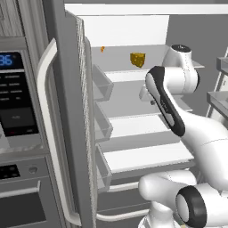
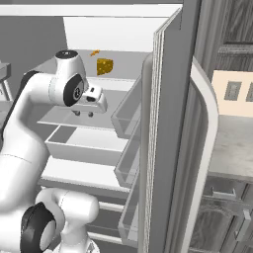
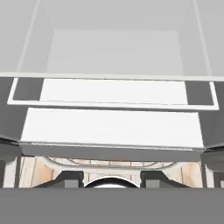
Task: Pick the cheese from the fridge and the cheese grater from the cabinet and place them next to the salad bowl.
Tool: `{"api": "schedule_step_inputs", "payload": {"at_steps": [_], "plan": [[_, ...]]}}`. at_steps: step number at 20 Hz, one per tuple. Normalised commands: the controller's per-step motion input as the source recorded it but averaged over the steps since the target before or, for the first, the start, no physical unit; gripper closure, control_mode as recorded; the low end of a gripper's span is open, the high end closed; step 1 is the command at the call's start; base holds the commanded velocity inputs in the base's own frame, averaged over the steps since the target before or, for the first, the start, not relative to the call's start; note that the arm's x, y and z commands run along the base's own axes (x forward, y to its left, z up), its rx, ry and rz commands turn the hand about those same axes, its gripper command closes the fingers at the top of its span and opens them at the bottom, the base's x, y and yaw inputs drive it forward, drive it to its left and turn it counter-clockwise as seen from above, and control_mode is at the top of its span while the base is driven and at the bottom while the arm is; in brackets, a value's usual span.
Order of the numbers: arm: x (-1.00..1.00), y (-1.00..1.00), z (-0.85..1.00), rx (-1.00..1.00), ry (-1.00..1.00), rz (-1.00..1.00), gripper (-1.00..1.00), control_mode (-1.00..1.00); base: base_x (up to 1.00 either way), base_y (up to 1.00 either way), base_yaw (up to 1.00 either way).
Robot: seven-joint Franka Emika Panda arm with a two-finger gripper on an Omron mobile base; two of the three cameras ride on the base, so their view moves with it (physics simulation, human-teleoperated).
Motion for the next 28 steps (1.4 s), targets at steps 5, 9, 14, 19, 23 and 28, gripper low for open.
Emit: {"api": "schedule_step_inputs", "payload": {"at_steps": [5,9,14,19,23,28], "plan": [[-0.3,0.0,0.02,-0.04,-0.12,-0.02,-1.0,-1.0,0.0,0.0,0.0],[-0.42,0.0,0.22,-0.07,-0.38,-0.05,-1.0,-1.0,0.0,0.0,0.0],[-0.28,0.0,0.55,-0.01,-0.55,-0.13,-1.0,-1.0,0.0,0.0,0.0],[-0.22,0.0,0.9,0.07,-0.51,-0.12,-1.0,-1.0,0.0,0.0,0.0],[-0.08,0.0,0.83,0.14,-0.29,-0.04,-1.0,-1.0,0.0,0.0,0.0],[0.0,0.0,0.36,0.14,-0.1,0.04,-1.0,-1.0,0.0,0.0,0.0]]}}
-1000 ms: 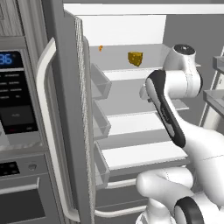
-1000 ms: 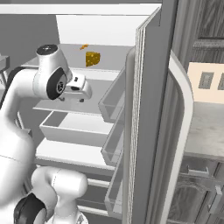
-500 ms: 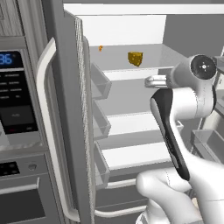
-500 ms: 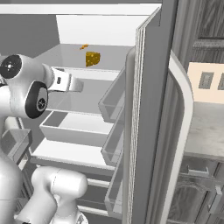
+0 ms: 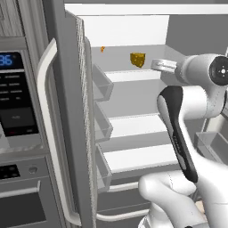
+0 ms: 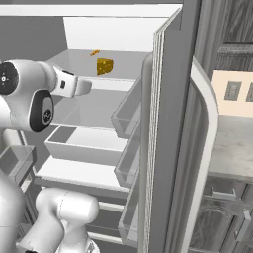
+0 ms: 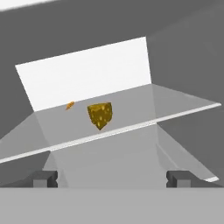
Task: Pick the cheese from the fridge and the cheese grater from the cabinet and place them next to the salad bowl.
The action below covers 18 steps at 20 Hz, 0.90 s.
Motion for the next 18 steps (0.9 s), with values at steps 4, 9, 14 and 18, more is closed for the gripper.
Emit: {"api": "schedule_step_inputs", "payload": {"at_steps": [4,9,14,18], "plan": [[0.0,0.04,0.02,0.01,0.0,0.05,-1.0,-1.0,0.0,0.0,0.0],[0.0,0.0,0.0,0.0,0.0,0.0,-1.0,-1.0,0.0,0.0,0.0],[0.08,0.0,0.0,-0.01,0.0,0.0,-1.0,-1.0,0.0,0.0,0.0],[0.15,0.0,0.12,-0.08,0.0,0.0,-1.0,-1.0,0.0,0.0,0.0]]}}
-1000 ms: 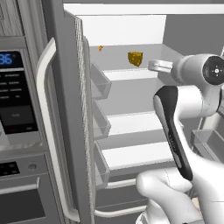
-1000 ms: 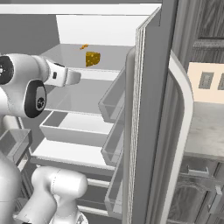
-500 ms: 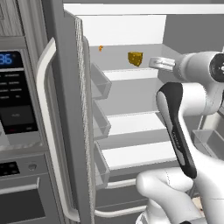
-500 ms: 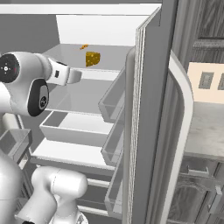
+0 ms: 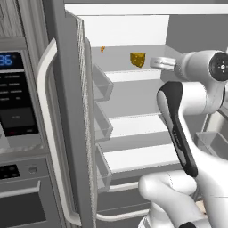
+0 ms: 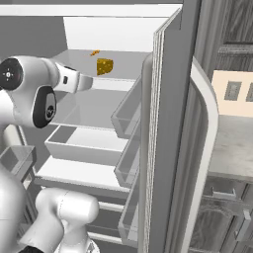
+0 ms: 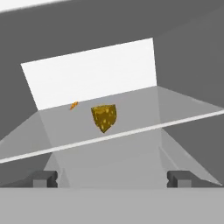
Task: Pick the cheese from the fridge and the cheese grater from the cabinet and place them next to the salad bowl.
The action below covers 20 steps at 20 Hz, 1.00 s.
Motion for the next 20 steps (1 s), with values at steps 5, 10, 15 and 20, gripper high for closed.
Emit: {"api": "schedule_step_inputs", "payload": {"at_steps": [5,10,15,20], "plan": [[0.27,0.0,0.2,-0.14,0.06,0.0,-1.0,-1.0,0.0,0.0,0.0],[0.19,0.0,0.0,-0.01,0.02,0.0,-1.0,-1.0,0.0,0.0,0.0],[0.11,0.03,-0.01,0.0,0.0,0.0,-1.0,-1.0,0.0,0.0,0.0],[0.26,0.01,-0.01,0.0,0.0,0.0,-1.0,-1.0,0.0,0.0,0.0]]}}
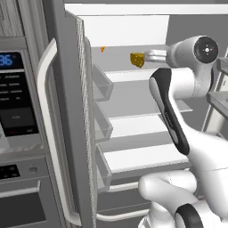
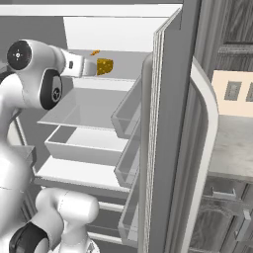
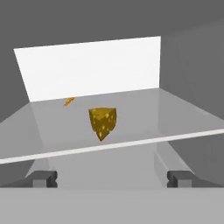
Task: Pick the cheese from the fridge and the cheese grater from the cabinet and place them next to the salad bowl.
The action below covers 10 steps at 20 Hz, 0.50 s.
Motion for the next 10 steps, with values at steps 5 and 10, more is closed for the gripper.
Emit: {"api": "schedule_step_inputs", "payload": {"at_steps": [5,10], "plan": [[0.32,0.0,0.0,0.0,0.06,0.0,-1.0,-1.0,0.0,0.0,0.0],[0.41,0.0,0.0,0.0,0.09,0.0,-1.0,-1.0,0.0,0.0,0.0]]}}
